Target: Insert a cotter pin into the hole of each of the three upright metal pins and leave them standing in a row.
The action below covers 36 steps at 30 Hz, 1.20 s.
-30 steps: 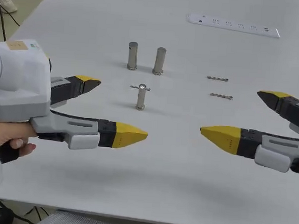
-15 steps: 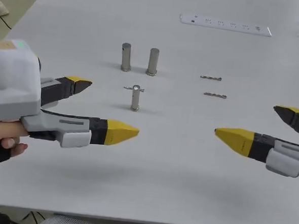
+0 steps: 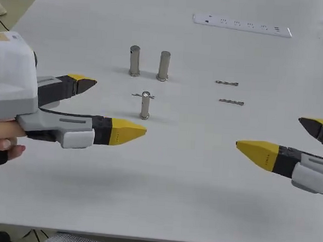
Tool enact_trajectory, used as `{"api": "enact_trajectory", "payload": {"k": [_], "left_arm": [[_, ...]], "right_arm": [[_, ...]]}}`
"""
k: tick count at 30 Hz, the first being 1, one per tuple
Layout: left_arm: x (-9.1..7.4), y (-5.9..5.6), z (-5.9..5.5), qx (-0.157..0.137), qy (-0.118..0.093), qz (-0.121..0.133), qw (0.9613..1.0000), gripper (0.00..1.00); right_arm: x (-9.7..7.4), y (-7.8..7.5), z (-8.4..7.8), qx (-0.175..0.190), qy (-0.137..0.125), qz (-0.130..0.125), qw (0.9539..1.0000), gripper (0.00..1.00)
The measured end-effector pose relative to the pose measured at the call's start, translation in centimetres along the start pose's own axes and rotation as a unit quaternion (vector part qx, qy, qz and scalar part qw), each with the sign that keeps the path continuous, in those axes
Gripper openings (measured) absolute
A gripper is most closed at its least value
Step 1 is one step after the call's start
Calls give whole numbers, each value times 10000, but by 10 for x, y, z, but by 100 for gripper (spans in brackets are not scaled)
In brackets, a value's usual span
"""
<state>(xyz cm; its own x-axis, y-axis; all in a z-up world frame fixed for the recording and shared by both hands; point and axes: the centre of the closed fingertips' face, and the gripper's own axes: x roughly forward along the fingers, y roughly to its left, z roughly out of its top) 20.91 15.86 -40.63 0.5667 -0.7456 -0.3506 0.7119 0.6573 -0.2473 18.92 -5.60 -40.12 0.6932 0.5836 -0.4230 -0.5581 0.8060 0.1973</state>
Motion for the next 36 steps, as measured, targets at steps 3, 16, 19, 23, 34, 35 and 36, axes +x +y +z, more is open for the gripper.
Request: {"api": "enact_trajectory", "payload": {"k": [3,16,19,23,34,35,36], "left_arm": [[0,8,7,79,-59,65,9999,90],[14,40,39,304,-236,271,9989,91],[21,47,44,257,-288,328,9987,91],[28,52,48,248,-276,339,9987,91],[46,69,53,120,-274,447,9986,89],[47,70,53,129,-277,464,9985,89],[49,73,54,111,-280,482,9984,89]], "right_arm": [[-1,0,-3,9,44,7,10000,97],[-3,-3,-8,6,149,-13,9999,96],[-3,-4,-10,17,179,-20,9998,96],[-3,-3,-11,14,206,0,9998,96],[-4,-3,-11,17,235,-12,9997,96],[-4,-3,-11,27,235,-9,9997,96],[-4,-2,-12,43,232,-8,9997,96]]}}
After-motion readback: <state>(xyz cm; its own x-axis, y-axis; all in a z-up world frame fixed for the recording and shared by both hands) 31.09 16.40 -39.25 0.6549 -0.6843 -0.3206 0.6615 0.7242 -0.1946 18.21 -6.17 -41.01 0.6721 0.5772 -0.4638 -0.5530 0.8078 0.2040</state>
